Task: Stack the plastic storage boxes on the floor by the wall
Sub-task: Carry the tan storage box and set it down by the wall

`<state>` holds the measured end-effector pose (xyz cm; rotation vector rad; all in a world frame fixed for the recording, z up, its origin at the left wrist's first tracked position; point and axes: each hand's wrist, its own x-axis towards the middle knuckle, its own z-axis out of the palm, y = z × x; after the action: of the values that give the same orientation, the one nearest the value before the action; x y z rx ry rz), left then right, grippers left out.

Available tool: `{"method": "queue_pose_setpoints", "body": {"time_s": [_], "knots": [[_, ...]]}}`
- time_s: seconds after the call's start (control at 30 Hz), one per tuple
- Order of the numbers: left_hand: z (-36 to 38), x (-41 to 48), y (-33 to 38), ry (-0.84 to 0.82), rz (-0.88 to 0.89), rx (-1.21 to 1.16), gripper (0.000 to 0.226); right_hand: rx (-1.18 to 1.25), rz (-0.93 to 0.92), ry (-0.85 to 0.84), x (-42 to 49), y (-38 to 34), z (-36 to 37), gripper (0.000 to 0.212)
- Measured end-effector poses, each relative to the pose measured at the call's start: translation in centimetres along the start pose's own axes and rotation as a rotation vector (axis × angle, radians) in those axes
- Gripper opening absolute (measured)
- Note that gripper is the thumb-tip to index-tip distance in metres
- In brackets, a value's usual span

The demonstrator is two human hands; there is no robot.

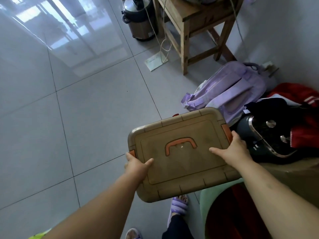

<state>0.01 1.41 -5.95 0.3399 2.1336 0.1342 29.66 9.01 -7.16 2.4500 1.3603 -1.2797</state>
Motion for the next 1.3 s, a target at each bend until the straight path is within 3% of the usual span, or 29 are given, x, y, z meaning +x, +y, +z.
{"method": "queue_pose_setpoints", "body": {"time_s": [0.3,0.57,1.3], "knots": [[-6.0,-1.2,3.1,0.118,0.062,0.123,0.104,-0.095,-0.092,0.037,-4.0,-5.7,-1.2,0.114],[-16.3,-1.2,4.6,0.296,0.165,0.134,0.096,-0.173,-0.303,0.113,-9.3,-17.2,-1.7,0.1],[-57.2,15.7,7.9,0.434,0.299,0.199,0.103,-0.097,-0.41,0.056,-19.9,-57.4,14.4,0.092]]}}
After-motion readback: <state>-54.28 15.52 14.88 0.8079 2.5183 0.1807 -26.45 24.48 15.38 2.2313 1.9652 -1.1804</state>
